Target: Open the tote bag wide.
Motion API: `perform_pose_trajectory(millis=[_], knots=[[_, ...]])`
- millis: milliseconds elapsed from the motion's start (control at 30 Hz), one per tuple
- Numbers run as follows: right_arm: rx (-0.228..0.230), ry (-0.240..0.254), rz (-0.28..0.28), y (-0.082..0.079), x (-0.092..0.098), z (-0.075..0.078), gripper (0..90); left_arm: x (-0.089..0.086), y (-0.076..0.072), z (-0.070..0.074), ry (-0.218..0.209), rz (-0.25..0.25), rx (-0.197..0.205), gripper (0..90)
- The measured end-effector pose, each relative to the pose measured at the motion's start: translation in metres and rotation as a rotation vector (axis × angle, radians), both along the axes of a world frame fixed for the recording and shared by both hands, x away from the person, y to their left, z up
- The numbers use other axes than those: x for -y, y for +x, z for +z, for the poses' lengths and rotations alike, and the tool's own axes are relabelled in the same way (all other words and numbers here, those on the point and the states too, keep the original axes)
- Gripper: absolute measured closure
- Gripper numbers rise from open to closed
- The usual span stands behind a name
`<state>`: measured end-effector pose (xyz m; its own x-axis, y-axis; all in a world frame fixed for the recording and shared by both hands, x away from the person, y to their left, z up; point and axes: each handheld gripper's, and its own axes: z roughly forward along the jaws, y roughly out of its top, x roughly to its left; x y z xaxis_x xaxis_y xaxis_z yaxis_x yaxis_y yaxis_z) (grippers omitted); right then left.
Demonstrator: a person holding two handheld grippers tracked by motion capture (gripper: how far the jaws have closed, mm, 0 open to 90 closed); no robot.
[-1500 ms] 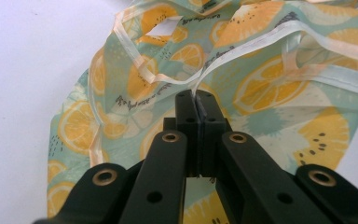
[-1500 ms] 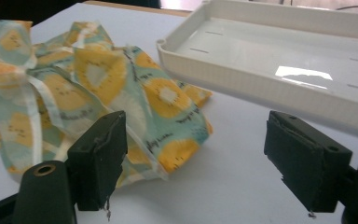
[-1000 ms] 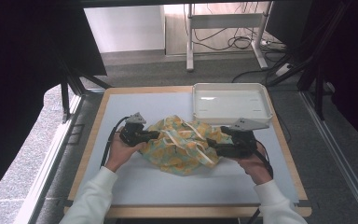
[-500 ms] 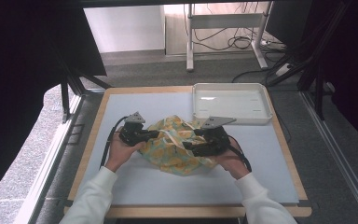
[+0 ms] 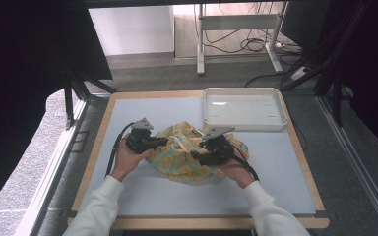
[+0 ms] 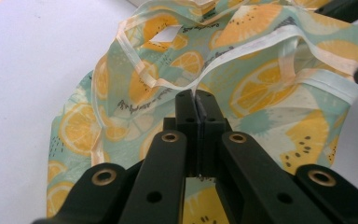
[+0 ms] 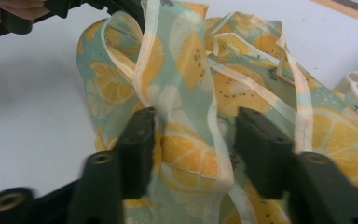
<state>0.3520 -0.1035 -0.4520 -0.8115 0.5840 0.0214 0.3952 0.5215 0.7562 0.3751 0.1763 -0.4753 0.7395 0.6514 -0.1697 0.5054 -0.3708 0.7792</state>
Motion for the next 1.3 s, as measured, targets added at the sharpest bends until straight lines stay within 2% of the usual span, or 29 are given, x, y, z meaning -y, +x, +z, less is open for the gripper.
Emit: perform_pose_trajectory(millis=[167, 300, 500, 700, 867, 1000, 1067, 1133, 1300], knots=[[-0.017, 0.024, -0.003, 0.002, 0.002, -0.002, 75.4, 0.0, -0.001, 0.001, -0.008, 0.001, 0.002, 90.0], [-0.017, 0.058, 0.003, 0.003, 0.006, -0.001, 83.4, -0.001, -0.002, 0.003, -0.017, -0.002, 0.004, 90.0], [-0.002, 0.111, 0.037, -0.004, 0.011, 0.005, 85.9, -0.004, -0.006, 0.007, -0.037, -0.012, 0.009, 90.0], [-0.013, 0.118, 0.052, -0.008, 0.014, 0.005, 86.1, -0.004, -0.017, 0.01, -0.037, -0.025, 0.02, 90.0], [-0.006, 0.119, 0.065, -0.014, 0.017, 0.005, 86.1, -0.006, -0.027, 0.011, -0.05, -0.031, 0.008, 90.0], [0.001, 0.117, 0.085, -0.021, 0.02, 0.004, 86.1, -0.008, -0.036, 0.011, -0.045, -0.041, 0.015, 90.0], [-0.005, 0.114, 0.094, -0.024, 0.022, 0.003, 86.0, -0.01, -0.045, 0.012, -0.037, -0.053, 0.018, 90.0], [-0.016, 0.108, 0.098, -0.026, 0.023, 0.001, 86.0, -0.011, -0.048, 0.011, -0.048, -0.06, 0.012, 90.0], [-0.028, 0.101, 0.102, -0.03, 0.024, -0.006, 86.0, -0.009, -0.054, 0.009, -0.038, -0.073, 0.006, 90.0]])
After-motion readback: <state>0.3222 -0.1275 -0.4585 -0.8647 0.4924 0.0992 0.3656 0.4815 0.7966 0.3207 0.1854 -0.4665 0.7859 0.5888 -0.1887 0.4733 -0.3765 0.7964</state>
